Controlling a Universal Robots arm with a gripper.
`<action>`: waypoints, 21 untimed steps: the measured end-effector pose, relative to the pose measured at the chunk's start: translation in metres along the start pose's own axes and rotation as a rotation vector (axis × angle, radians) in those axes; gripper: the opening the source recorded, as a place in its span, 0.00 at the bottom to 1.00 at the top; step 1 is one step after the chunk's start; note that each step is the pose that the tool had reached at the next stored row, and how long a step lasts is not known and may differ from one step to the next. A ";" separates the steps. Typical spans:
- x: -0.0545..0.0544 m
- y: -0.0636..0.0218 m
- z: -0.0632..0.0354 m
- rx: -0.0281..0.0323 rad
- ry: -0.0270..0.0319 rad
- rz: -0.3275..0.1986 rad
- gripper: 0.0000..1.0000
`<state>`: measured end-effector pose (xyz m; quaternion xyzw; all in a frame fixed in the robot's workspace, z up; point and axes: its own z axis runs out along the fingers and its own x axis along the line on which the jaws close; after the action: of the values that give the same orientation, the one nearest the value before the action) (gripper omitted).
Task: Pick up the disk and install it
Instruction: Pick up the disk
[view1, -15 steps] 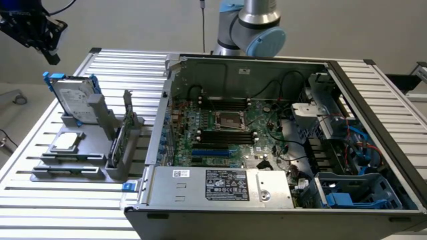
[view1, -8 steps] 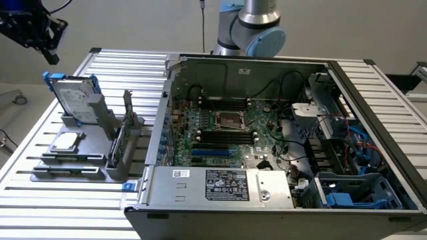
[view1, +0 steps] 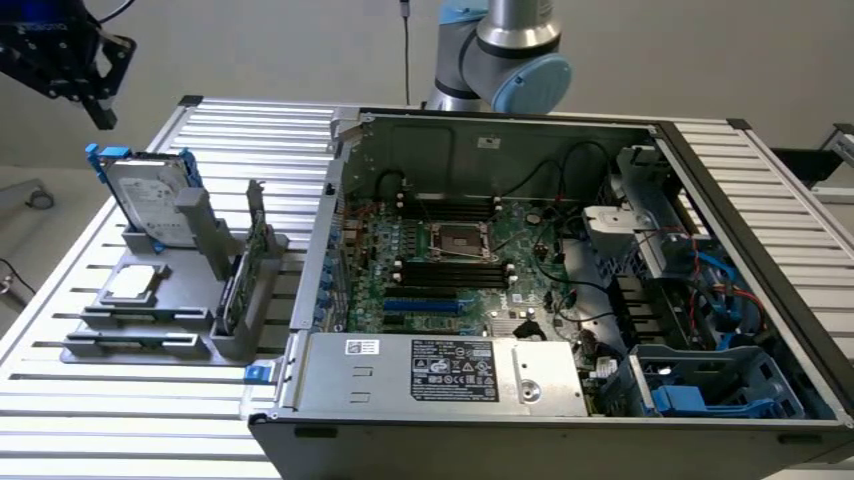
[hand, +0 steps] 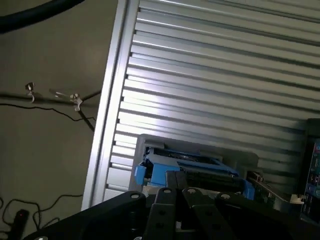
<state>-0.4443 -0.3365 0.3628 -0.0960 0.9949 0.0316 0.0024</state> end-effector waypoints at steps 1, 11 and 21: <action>0.000 0.0000 0.0001 -0.0002 0.0011 -0.018 0.11; 0.000 -0.0003 0.0037 0.0003 0.0132 -0.200 0.11; 0.000 -0.0005 0.0069 0.0011 0.0239 -0.382 0.11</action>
<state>-0.4444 -0.3365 0.3559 -0.2835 0.9585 0.0289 -0.0034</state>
